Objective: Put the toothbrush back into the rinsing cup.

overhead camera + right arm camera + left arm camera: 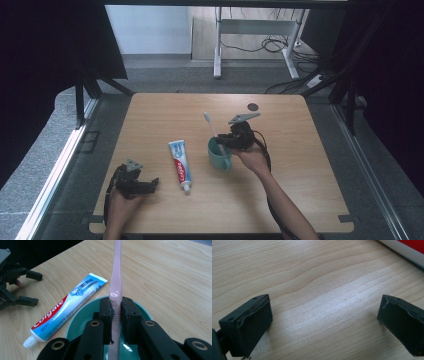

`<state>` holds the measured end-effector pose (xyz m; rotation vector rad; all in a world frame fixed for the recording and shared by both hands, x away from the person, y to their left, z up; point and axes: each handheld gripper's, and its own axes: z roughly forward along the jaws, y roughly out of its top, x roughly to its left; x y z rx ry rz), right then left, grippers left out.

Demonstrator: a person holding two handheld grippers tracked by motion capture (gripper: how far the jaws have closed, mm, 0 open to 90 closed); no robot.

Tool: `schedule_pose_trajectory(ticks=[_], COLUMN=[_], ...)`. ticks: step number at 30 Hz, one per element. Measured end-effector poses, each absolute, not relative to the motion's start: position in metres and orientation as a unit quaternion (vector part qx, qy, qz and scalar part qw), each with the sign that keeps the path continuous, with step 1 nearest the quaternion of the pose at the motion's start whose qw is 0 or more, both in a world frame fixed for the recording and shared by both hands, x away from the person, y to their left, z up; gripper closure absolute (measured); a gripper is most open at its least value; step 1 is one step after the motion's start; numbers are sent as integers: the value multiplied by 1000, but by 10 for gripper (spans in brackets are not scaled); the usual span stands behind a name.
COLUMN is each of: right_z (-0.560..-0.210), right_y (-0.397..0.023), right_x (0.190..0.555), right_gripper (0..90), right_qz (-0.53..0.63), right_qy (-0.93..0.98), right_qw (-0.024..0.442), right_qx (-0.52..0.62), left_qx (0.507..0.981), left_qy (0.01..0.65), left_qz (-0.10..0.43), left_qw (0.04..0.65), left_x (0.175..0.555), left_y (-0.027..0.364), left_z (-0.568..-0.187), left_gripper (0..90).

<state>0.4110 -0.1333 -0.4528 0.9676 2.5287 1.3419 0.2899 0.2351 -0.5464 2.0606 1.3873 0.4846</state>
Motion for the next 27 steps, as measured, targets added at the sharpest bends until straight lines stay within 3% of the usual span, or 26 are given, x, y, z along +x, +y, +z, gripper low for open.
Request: schedule_pose_trajectory(ticks=[27], right_z=[-475], right_y=[-134], right_x=[409], right_gripper=[785], right_qz=[427], right_qy=[842], right_qw=[48], right_qx=[325], left_qx=[777], left_qy=[522], left_qz=[183], left_qw=[300], left_x=[290], left_y=[235], left_z=[-546], left_gripper=[0])
